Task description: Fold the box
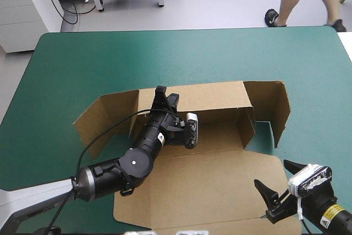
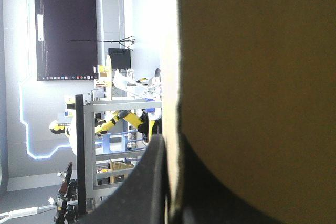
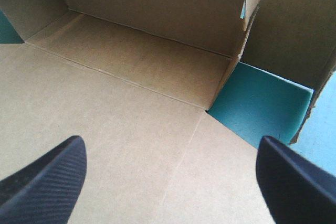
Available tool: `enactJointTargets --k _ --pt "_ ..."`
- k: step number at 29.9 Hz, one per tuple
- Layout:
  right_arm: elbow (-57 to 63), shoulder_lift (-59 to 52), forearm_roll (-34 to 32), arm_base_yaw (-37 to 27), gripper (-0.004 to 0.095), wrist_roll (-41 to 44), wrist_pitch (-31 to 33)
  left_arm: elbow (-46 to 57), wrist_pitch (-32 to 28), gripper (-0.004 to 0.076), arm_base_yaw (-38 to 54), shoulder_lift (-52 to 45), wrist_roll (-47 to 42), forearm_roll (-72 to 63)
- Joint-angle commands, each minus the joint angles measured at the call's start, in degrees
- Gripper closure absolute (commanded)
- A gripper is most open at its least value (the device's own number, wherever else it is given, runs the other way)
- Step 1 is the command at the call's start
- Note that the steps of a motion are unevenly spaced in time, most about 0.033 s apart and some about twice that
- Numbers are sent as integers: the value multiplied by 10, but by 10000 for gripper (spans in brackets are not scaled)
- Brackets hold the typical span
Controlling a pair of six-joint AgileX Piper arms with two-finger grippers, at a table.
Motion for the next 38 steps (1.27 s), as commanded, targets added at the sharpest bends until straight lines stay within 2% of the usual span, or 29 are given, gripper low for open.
enactJointTargets --k 1,4,7,10,15,20,26,32,35,38 --pt "-24 5 -10 -1 46 52 -53 -13 22 731 -4 -20 -11 16" --pt "-53 12 -56 -1 46 124 -53 -13 22 731 -4 -20 -11 16" --pt "-108 37 -133 -1 46 212 -44 -13 21 731 -4 -20 -11 16" --pt "-171 86 -185 -1 46 250 -18 -13 21 731 -4 -20 -11 16" --pt "-280 200 -263 -1 46 277 17 -13 21 731 -4 -20 -11 16" --pt "-402 313 -325 -1 46 267 82 -13 21 731 -4 -20 -10 16" --pt "-518 423 -361 -1 46 238 131 -13 21 731 -4 -20 -4 16" --pt "-597 509 -345 -26 46 235 154 -13 17 731 -4 -20 -4 16" --pt "-625 554 -268 -87 46 187 156 -13 17 731 -4 -20 -6 16" --pt "-657 608 -130 -180 46 96 157 -13 17 731 -4 -20 -4 16"
